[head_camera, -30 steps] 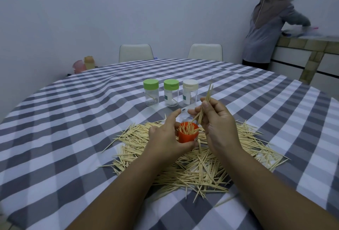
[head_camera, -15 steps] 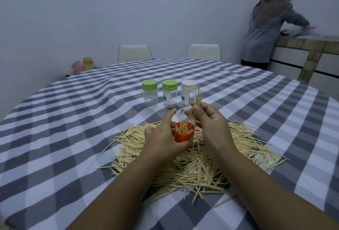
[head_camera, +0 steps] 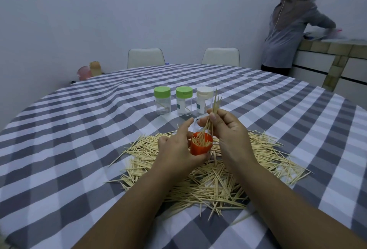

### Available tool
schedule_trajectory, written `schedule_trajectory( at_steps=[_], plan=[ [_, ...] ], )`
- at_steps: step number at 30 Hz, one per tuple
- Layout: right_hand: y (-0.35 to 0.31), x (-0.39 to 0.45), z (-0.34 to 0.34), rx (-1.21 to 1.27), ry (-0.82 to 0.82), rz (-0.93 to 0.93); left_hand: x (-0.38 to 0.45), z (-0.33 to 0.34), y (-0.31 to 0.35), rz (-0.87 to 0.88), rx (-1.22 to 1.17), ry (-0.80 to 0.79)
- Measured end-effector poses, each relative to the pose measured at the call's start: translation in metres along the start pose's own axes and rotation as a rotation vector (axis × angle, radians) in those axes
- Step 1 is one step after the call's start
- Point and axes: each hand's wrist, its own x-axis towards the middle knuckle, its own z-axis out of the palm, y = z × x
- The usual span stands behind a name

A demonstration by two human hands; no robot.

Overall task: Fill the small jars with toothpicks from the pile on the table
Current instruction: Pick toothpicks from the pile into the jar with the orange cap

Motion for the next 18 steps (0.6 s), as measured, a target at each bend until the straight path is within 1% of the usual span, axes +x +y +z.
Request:
schedule_trajectory(
  at_steps=[6, 10, 14, 18],
  plan=[
    [-0.0014, -0.0017, 0.0017, 0.014, 0.004, -0.009, -0.0016, -0.003, 0.0052, 0.054, 0.006, -0.02],
    [0.0, -0.0012, 0.0023, -0.034, 0.015, 0.009, -0.0015, -0.0032, 0.0047, 0.032, -0.012, -0.011],
    [0.0019, -0.0012, 0.0009, -0.056, 0.004, 0.111, 0.0025, -0.0021, -0.0006, -0.054, -0.069, 0.026],
    [0.0023, -0.0038, 0.0016, -0.055, -0.038, 0.215, 0.0037, -0.0038, -0.003, -0.071, -0.074, 0.033]
  ],
)
